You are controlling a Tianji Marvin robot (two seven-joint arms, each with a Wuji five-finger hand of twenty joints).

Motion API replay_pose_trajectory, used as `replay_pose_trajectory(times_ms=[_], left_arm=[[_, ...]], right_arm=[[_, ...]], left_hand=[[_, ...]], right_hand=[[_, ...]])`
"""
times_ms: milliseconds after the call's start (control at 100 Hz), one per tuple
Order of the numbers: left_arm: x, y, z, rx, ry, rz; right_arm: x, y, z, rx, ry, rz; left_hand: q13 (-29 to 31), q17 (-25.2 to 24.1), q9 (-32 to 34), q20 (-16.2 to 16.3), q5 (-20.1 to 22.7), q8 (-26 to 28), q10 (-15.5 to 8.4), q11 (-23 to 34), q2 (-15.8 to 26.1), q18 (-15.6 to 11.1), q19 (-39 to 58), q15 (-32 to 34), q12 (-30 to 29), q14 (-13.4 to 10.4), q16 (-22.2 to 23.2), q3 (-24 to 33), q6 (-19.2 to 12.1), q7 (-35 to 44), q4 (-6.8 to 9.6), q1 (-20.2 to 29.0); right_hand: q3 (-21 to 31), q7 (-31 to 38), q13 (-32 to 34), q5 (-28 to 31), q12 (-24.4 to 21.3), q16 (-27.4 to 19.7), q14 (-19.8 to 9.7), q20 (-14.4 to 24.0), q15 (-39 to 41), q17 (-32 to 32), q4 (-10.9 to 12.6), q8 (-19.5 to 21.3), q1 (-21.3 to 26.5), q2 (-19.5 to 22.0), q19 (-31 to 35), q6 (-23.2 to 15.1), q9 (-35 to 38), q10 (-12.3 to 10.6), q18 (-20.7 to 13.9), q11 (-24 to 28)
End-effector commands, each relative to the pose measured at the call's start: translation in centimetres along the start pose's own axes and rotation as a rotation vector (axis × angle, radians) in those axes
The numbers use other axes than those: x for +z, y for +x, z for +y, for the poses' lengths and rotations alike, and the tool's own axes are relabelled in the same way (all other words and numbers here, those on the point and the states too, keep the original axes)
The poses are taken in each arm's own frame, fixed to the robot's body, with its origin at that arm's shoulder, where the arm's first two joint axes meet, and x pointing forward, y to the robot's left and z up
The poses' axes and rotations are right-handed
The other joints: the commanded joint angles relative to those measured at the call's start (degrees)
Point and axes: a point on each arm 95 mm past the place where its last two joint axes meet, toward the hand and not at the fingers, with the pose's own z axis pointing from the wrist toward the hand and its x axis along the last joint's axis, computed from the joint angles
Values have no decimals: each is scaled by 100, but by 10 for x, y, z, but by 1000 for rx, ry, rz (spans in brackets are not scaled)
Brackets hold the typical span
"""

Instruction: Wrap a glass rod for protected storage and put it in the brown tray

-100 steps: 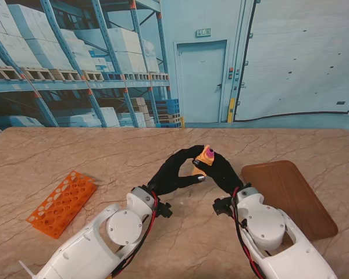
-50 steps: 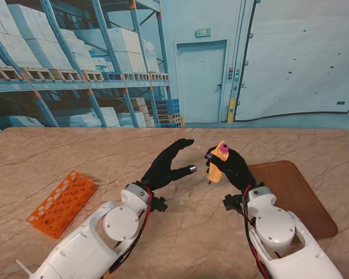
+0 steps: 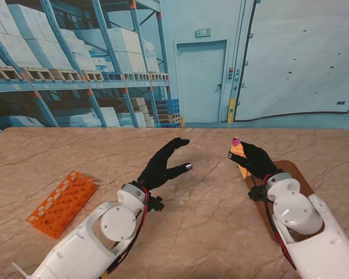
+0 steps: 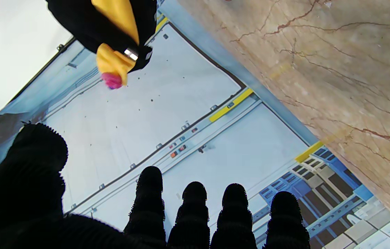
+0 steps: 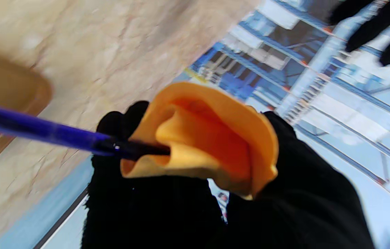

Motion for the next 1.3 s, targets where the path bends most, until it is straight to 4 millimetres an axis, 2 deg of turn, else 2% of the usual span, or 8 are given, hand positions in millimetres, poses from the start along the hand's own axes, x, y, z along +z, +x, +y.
replay_pose_trajectory(times_ms=[0,230,660,990,1090,1200,1270,1290], left_arm=[[-2,1,1,-5,-3,-4],[-6,-1,-1,-21,-16,-11],[-21,-8,-9,-4,-7,-16],[-24,-7,-13,3,3,-20],[-24,-6,-14,1,7,-21],[-24,-7,-15,2,14,-24],[-25,-7,-17,2,21,-26],[-25,-7,-17,2,22,-26]], right_arm=[[3,-13,13,-37,-9,-46],[10,-51,25,-353,12,-192],[7,-117,4,-817,4,-367],[4,-140,-9,-979,74,-326],[2,-143,-13,-1007,115,-318],[-1,-145,-16,-1010,136,-328],[-3,-145,-16,-1008,145,-332],[-4,-145,-16,-1011,147,-331]], left_hand=[[-113,33,-122,142,-218,78,-36,6,196,-144,64,33,-25,-140,18,-180,-17,170,160,20],[-31,157,11,265,-255,384,48,576,186,-77,127,369,250,-110,157,-160,75,800,215,267],[87,340,594,335,68,502,239,1219,28,50,184,688,673,-37,119,214,189,1062,214,320],[104,377,602,357,163,531,238,1182,19,81,202,755,785,-9,102,354,199,1082,190,279],[117,384,613,367,180,538,229,1177,40,81,210,767,802,-10,102,374,193,1085,187,268],[121,398,620,379,188,547,222,1175,70,84,219,778,816,-12,105,386,194,1091,185,255],[122,398,617,385,191,552,221,1172,101,79,222,786,823,-14,108,386,196,1095,185,251],[124,401,625,387,197,554,226,1175,103,79,224,789,826,-10,109,386,200,1098,185,255]], right_hand=[[213,452,274,208,93,126,-61,82,377,65,74,1,270,302,349,-232,146,139,-129,177],[330,424,281,262,111,105,-5,48,418,12,71,-43,219,239,449,-170,178,190,-87,198],[592,470,329,342,4,-79,70,-170,202,0,-8,-166,105,104,439,-182,231,160,45,129],[878,409,-173,207,-311,-366,29,-521,-699,-397,-94,-510,-116,-69,-64,-444,-105,-115,53,-353],[1389,250,-676,-63,-421,-549,-46,-626,-1485,-761,-119,-733,-467,-595,-536,-545,-504,-264,42,-732],[2441,-53,-1362,-583,-485,-783,-129,-696,-2300,-1203,-168,-755,-1379,-1551,-1096,-264,-1158,-394,55,-1047],[3087,-578,-1762,-723,-518,-898,-188,-682,-2649,-1430,280,-384,-1982,-1916,-1384,-12,-1558,-458,42,-1174],[3143,-774,-1847,-780,-528,-921,-203,-631,-2724,-1468,344,-44,-2061,-1970,-1468,25,-1640,-480,39,-1192]])
